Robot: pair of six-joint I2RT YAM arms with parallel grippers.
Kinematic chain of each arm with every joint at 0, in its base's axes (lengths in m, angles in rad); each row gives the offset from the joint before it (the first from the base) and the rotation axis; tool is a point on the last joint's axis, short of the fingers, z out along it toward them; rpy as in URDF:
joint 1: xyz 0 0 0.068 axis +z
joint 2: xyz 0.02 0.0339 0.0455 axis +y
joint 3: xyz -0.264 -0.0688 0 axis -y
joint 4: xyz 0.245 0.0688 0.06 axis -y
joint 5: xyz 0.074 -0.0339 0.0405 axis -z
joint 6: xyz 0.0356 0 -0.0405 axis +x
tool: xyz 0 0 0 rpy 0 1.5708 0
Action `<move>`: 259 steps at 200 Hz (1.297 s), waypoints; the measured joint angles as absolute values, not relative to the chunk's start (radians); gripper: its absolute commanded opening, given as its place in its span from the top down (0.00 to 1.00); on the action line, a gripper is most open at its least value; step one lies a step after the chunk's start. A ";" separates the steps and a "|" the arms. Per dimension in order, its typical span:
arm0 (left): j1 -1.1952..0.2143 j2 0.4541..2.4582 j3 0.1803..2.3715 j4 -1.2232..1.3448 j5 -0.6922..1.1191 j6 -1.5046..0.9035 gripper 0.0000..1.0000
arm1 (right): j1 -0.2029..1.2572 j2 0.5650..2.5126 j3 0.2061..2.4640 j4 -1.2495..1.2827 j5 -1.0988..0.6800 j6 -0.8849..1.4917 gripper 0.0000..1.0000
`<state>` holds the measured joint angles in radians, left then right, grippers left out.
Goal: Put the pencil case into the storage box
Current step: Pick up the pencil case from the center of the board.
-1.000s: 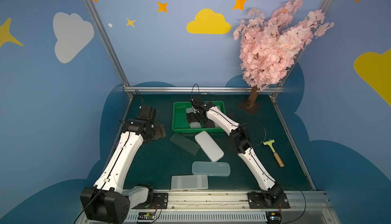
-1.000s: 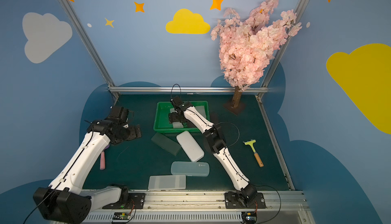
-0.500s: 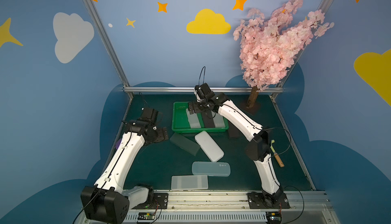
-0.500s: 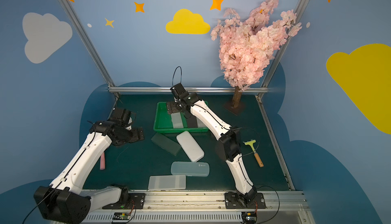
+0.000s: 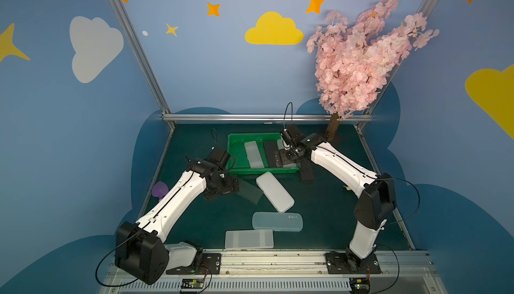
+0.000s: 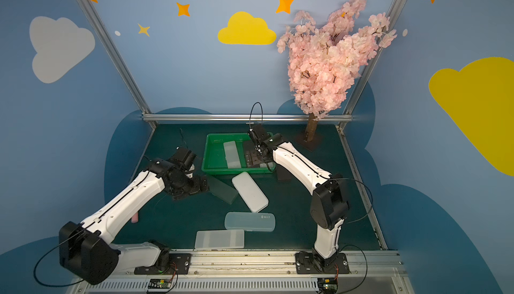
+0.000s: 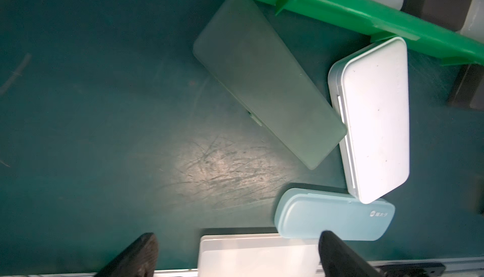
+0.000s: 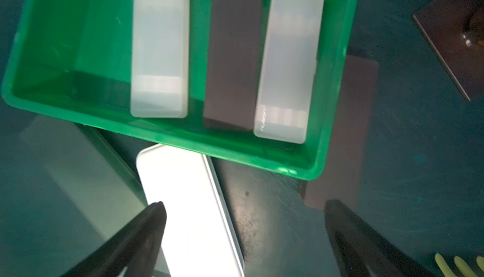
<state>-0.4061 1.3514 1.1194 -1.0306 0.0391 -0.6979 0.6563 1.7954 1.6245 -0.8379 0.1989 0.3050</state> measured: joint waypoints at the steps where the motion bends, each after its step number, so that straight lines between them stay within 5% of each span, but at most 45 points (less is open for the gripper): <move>1: -0.408 1.355 1.120 -1.030 0.039 -0.703 0.01 | 0.653 1.790 1.620 -0.838 0.199 0.305 0.01; 121: -0.538 1.763 1.304 -0.974 -0.073 -1.266 0.01 | 0.468 1.564 1.446 -0.833 0.155 0.283 0.01; 259: -0.578 1.915 1.341 -0.857 -0.159 -1.406 0.01 | 0.434 1.523 1.400 -0.820 0.133 0.264 0.02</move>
